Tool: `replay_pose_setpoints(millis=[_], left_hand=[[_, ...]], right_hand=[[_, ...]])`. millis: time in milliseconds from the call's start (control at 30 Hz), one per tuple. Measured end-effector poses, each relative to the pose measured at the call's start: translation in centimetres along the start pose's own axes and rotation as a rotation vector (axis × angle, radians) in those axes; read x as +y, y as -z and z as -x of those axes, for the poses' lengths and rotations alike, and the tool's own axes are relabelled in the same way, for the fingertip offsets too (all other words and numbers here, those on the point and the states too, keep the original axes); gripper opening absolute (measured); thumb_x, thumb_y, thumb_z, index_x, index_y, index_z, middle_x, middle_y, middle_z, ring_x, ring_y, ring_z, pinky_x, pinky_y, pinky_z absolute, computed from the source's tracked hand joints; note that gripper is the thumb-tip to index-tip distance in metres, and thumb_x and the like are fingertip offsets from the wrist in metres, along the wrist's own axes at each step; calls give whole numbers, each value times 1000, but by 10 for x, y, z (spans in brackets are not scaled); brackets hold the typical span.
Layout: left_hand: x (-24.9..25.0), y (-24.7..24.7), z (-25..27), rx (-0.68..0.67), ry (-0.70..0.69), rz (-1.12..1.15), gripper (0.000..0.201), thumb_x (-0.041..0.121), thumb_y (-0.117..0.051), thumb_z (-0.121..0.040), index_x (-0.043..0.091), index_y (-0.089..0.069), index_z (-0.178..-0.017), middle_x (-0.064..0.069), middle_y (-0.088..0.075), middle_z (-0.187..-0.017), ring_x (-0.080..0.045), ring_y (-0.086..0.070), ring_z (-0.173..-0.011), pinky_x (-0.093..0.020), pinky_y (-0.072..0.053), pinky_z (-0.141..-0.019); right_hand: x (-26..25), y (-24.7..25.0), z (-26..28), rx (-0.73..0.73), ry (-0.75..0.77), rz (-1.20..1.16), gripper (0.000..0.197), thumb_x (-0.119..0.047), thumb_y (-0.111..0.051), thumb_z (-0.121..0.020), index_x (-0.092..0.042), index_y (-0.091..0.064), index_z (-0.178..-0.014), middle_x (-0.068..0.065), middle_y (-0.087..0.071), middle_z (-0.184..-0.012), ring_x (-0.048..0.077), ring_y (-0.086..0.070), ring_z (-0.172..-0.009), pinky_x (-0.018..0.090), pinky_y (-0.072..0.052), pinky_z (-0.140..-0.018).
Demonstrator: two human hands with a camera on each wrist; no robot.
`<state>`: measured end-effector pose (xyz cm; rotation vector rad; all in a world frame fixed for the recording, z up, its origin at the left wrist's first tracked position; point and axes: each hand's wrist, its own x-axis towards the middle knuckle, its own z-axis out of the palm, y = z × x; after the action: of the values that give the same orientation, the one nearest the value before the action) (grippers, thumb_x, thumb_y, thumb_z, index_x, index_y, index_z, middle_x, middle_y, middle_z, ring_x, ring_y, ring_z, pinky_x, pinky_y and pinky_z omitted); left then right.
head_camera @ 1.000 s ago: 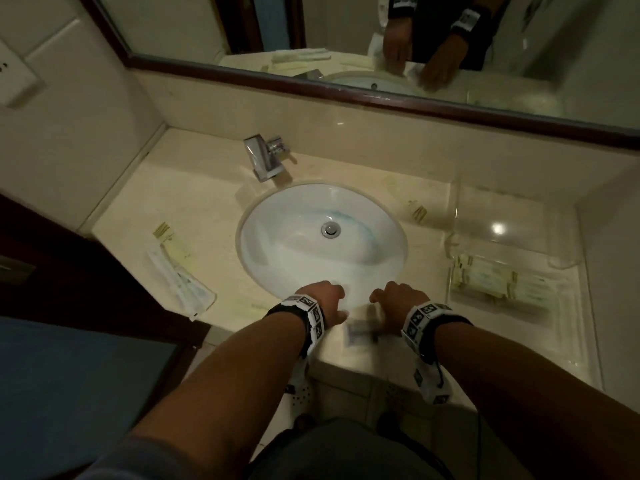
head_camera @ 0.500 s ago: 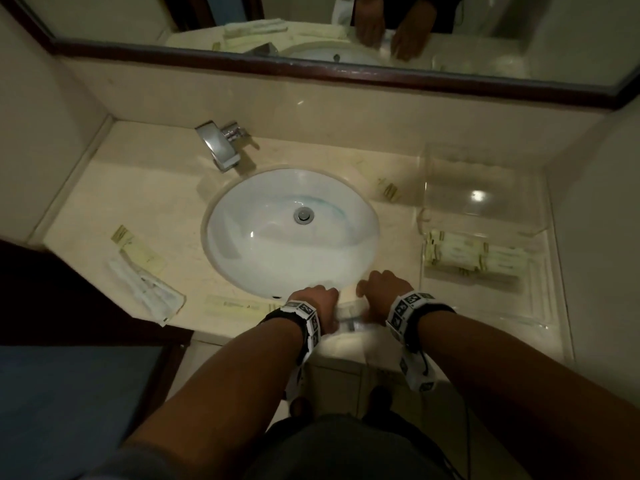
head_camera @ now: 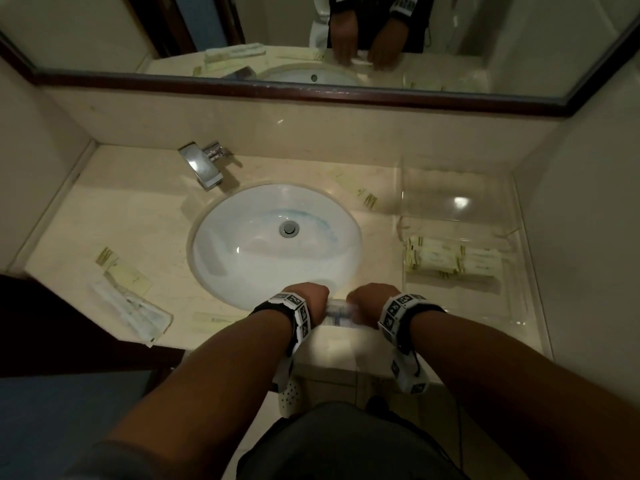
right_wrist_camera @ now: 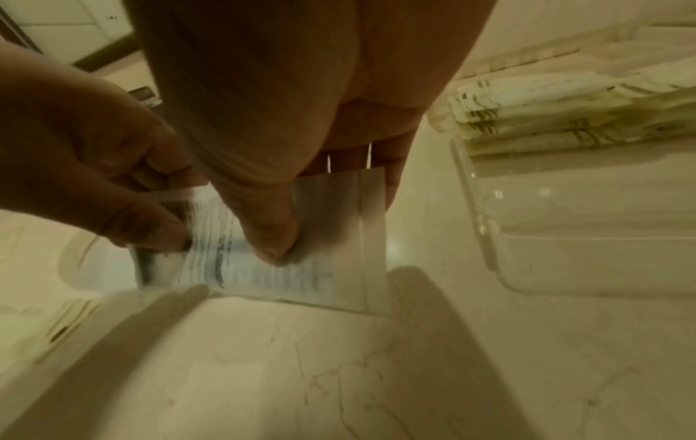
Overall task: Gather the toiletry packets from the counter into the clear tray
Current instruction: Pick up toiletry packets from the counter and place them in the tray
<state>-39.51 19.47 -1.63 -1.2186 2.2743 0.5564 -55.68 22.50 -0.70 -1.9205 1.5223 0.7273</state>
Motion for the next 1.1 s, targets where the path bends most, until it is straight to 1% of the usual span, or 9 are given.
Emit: replay_pose_setpoints(millis=[100, 267, 433, 600, 700, 800, 900, 1000, 1100], left_hand=[[-1, 16, -2, 38, 34, 29, 22, 29, -54, -91, 17, -58, -109, -9, -66, -112, -30, -63, -101, -31, -43, -75], [0, 48, -9, 161, 85, 114, 29, 29, -50, -90, 22, -54, -118, -6, -65, -112, -30, -63, -100, -34, -48, -80], [24, 81, -26, 229, 26, 80, 21, 28, -46, -89, 26, -63, -103, -2, -66, -103, -26, -64, -94, -31, -44, -70], [61, 102, -48, 212, -61, 125, 17, 25, -46, -90, 25, -63, -91, -5, -70, -102, -27, -63, -87, -30, -45, -71], [86, 111, -60, 260, -87, 239, 26, 24, -47, -95, 23, -67, -113, -6, -68, -115, -28, -63, -103, -30, -46, -78], [114, 116, -70, 305, -61, 433, 38, 32, -52, -93, 24, -60, -129, -4, -63, -129, -26, -59, -116, -28, -44, -92], [140, 117, -80, 270, -50, 567, 47, 44, -54, -89, 23, -58, -131, -3, -63, -128, -25, -60, -114, -26, -43, -87], [160, 116, -84, 233, -91, 592, 50, 61, -47, -91, 22, -70, -110, 0, -70, -105, -23, -65, -95, -28, -47, -80], [174, 114, -90, 233, -84, 608, 38, 52, -49, -94, 22, -72, -86, 0, -69, -84, -22, -65, -81, -30, -51, -75]], right_hand=[[6, 11, 4, 40, -33, -35, 26, -33, -54, -92, -22, -68, -112, 1, -68, -111, 24, -65, -101, 35, -53, -85], [25, 26, 14, 121, -106, -161, 29, -44, -53, -93, -19, -68, -93, 3, -70, -98, 22, -65, -84, 34, -54, -78], [59, 35, 40, 246, -142, -271, 29, -39, -55, -92, -15, -63, -104, 5, -66, -104, 26, -64, -95, 38, -54, -86], [94, 27, 59, 382, -247, -288, 14, -38, -52, -90, -25, -52, -93, 3, -66, -100, 22, -55, -78, 32, -47, -72], [112, 19, 71, 483, -332, -366, 18, -39, -54, -91, -23, -50, -97, 4, -64, -92, 24, -53, -71, 31, -42, -66], [124, 14, 79, 567, -418, -434, 23, -40, -55, -90, -21, -46, -98, 5, -64, -87, 30, -59, -71, 32, -40, -61], [132, 11, 83, 622, -475, -445, 21, -35, -54, -90, -20, -43, -100, 5, -63, -87, 32, -64, -78, 33, -42, -62], [139, 6, 88, 627, -506, -450, 19, -34, -52, -92, -21, -45, -104, 3, -64, -95, 30, -65, -83, 33, -45, -65], [146, -5, 94, 622, -512, -517, 21, -41, -54, -89, -26, -48, -102, -1, -63, -101, 26, -64, -83, 33, -48, -70]])
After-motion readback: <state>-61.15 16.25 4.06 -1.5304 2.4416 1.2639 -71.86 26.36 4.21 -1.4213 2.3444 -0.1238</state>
